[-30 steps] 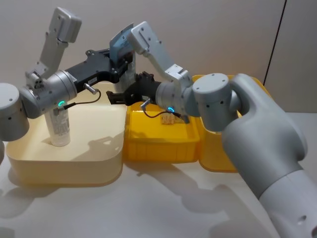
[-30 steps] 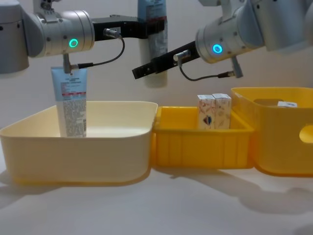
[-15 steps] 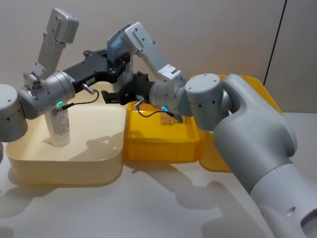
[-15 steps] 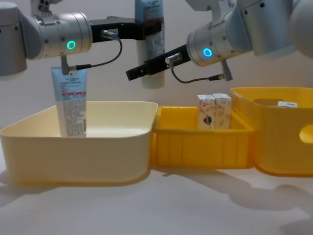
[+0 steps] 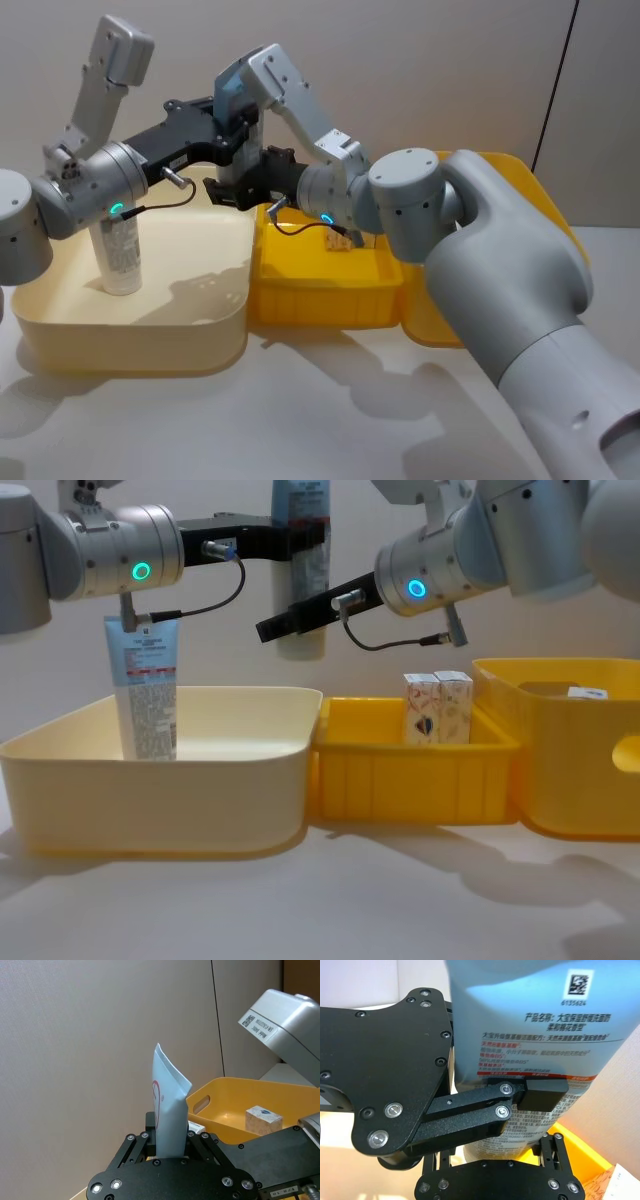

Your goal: Bimanual collaborative sorting of washing and personal care products

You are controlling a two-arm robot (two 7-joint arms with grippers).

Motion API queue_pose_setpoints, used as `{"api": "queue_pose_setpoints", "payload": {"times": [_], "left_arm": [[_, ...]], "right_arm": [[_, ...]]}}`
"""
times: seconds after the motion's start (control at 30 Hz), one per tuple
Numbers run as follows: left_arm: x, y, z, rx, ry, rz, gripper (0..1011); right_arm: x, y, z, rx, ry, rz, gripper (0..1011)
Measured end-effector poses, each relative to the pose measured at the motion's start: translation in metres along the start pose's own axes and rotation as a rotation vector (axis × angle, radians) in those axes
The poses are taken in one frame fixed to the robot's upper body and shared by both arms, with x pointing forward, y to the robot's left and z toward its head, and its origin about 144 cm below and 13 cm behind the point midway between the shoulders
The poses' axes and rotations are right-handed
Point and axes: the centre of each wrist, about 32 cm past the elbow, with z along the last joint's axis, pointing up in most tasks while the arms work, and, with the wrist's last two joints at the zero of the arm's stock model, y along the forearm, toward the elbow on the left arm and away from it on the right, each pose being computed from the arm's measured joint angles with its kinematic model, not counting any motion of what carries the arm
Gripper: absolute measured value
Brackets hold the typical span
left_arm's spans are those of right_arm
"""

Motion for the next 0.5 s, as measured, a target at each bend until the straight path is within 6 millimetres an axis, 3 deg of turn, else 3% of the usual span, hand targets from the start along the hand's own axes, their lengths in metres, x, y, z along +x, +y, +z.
{"api": "queue_pose_setpoints", "payload": {"times": [0.1, 0.5], "left_arm": [[0.0003, 0.0002, -0.0001, 0.000, 0.000, 0.001, 239], [0.0008, 0.0003, 0.0000, 0.000, -0.001, 0.003, 240]], "right_arm": [[-0.0003, 0.0006, -0.0001, 0.001, 0.001, 0.002, 715], [-0.0006, 0.0016, 0.0002, 0.003, 0.002, 0.005, 661]]}}
